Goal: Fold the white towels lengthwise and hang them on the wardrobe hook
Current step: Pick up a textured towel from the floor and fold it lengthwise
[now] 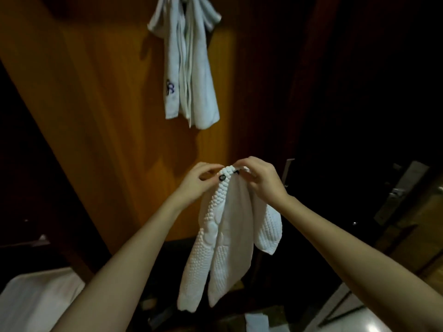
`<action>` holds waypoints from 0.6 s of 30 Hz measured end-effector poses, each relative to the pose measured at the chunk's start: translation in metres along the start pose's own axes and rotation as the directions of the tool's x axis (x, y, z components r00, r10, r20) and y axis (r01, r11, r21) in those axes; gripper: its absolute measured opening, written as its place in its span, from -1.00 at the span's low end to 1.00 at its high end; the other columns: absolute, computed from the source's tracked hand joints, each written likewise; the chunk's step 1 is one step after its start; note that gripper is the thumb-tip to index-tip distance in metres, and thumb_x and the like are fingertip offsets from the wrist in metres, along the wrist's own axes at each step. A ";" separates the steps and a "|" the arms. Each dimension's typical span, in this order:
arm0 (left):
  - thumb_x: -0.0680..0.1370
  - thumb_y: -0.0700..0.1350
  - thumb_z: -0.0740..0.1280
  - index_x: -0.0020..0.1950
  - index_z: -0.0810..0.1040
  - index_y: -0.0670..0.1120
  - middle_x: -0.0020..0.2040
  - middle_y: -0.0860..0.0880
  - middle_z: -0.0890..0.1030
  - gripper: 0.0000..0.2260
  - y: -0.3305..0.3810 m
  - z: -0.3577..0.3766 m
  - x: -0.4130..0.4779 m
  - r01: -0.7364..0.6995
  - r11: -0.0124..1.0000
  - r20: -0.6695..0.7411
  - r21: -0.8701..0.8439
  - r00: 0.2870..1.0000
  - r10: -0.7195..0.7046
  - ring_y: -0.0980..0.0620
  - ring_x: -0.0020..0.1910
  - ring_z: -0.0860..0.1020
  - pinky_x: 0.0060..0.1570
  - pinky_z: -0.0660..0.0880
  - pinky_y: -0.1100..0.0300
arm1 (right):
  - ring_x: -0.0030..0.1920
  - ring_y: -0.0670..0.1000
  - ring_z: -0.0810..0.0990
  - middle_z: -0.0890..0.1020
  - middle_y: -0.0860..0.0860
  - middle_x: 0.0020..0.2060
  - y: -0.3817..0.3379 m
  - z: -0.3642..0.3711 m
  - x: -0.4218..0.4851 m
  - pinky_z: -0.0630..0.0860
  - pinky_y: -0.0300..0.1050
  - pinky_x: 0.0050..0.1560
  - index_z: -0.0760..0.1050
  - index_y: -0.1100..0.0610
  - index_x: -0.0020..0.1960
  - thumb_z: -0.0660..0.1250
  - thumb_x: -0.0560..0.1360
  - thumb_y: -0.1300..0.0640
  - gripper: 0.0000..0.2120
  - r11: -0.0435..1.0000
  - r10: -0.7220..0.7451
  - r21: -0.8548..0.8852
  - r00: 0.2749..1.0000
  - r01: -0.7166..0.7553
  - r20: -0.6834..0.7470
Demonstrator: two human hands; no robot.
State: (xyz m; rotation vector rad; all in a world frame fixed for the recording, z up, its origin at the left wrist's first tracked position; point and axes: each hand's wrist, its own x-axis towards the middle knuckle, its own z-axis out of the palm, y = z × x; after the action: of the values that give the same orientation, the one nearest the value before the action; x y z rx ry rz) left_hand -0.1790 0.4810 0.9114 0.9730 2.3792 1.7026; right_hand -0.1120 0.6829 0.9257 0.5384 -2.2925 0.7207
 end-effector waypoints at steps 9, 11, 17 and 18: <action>0.42 -0.26 0.46 -0.16 0.56 -0.14 -0.30 0.09 0.55 -0.90 0.061 -0.002 0.009 -0.146 0.989 -0.192 -0.030 0.972 0.138 0.23 -0.30 0.49 -0.25 0.43 0.36 | -0.05 -0.07 0.58 0.63 -0.04 -0.07 0.002 -0.066 0.013 0.44 -0.33 -0.08 0.47 0.00 0.25 0.25 0.60 0.00 -0.76 0.889 0.419 0.231 0.906 -0.395 -0.063; 0.42 -0.25 0.46 -0.17 0.57 -0.09 -0.30 0.16 0.58 -0.89 0.075 -0.010 0.011 -0.166 0.986 -0.150 -0.021 0.976 0.161 0.25 -0.28 0.52 -0.24 0.45 0.39 | 0.09 -0.02 0.54 0.56 0.04 0.21 0.022 -0.067 0.001 0.43 -0.19 -0.01 0.29 -0.01 0.44 0.11 0.61 -0.20 -0.53 0.724 0.677 0.115 0.733 -0.680 0.068; 0.37 -0.11 0.51 -0.19 0.51 -0.02 -0.30 0.11 0.55 -0.82 0.099 -0.023 0.026 -0.166 0.978 -0.087 0.129 0.980 0.178 0.18 -0.27 0.49 -0.21 0.42 0.30 | -0.04 0.24 0.66 0.59 0.31 0.12 0.037 -0.026 -0.061 0.54 0.12 0.07 -0.10 -0.06 0.57 -0.06 0.45 -0.50 -0.16 0.152 0.651 0.059 0.145 -0.987 0.745; 0.34 -0.08 0.51 -0.17 0.50 0.02 -0.29 0.11 0.57 -0.80 0.100 -0.026 0.028 -0.156 0.979 -0.087 0.130 0.982 0.168 0.17 -0.25 0.52 -0.21 0.45 0.27 | -0.05 0.21 0.66 0.63 0.28 0.05 0.038 -0.020 -0.064 0.55 0.11 0.07 -0.06 -0.04 0.57 0.01 0.45 -0.48 -0.15 0.087 0.582 0.148 0.171 -0.985 0.795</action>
State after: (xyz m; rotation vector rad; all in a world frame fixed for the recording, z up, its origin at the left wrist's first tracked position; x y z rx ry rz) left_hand -0.1662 0.4926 1.0167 1.1578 2.5579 1.7113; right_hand -0.0789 0.7351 0.8803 -0.6426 -2.7025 2.3846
